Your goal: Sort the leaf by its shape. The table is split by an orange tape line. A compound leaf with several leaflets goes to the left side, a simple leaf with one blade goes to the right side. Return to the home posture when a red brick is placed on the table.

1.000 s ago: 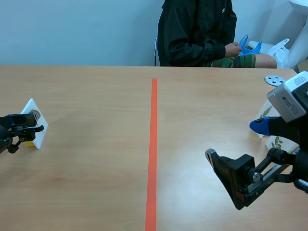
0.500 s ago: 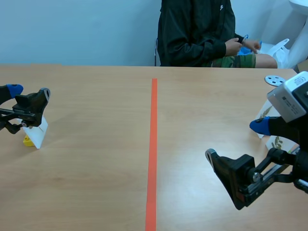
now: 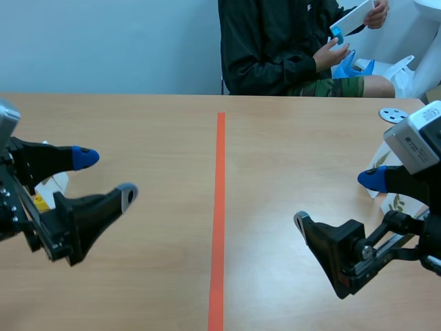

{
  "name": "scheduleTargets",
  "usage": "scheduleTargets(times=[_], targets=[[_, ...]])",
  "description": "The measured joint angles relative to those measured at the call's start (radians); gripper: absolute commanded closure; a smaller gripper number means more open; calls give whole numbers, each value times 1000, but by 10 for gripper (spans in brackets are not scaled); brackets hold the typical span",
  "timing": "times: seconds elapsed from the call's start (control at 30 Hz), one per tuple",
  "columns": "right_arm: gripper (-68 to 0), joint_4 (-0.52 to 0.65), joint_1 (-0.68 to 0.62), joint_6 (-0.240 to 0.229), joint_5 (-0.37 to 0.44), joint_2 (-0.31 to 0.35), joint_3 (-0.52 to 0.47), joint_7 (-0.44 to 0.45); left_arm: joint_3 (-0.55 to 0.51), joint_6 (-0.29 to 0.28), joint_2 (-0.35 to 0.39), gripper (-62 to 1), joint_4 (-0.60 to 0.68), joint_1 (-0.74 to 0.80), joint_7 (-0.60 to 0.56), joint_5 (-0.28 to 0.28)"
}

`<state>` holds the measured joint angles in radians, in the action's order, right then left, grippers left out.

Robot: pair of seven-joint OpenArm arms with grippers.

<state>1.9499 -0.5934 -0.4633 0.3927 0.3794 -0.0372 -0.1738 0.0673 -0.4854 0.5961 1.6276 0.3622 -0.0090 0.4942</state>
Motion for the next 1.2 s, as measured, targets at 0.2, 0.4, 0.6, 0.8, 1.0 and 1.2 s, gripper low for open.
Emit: scheduleTargets(times=[0.2, 0.4, 0.6, 0.8, 1.0, 1.2], targets=[[-679, 0, 0, 0, 8, 0, 0, 0, -1, 95, -14, -572, 113, 133, 24, -23], [-679, 0, 0, 0, 8, 0, 0, 0, -4, 156, -82, -572, 127, 180, 96, -76], [-679, 0, 0, 0, 8, 0, 0, 0, -4, 163, -108, -572, 129, 192, 104, -75], [-679, 0, 0, 0, 8, 0, 0, 0, -5, 141, -110, -572, 129, 192, 114, -76], [-679, 0, 0, 0, 8, 0, 0, 0, -5, 134, -111, -572, 129, 192, 114, -76], [-679, 0, 0, 0, 8, 0, 0, 0, -5, 134, -111, -572, 129, 192, 114, -76]])
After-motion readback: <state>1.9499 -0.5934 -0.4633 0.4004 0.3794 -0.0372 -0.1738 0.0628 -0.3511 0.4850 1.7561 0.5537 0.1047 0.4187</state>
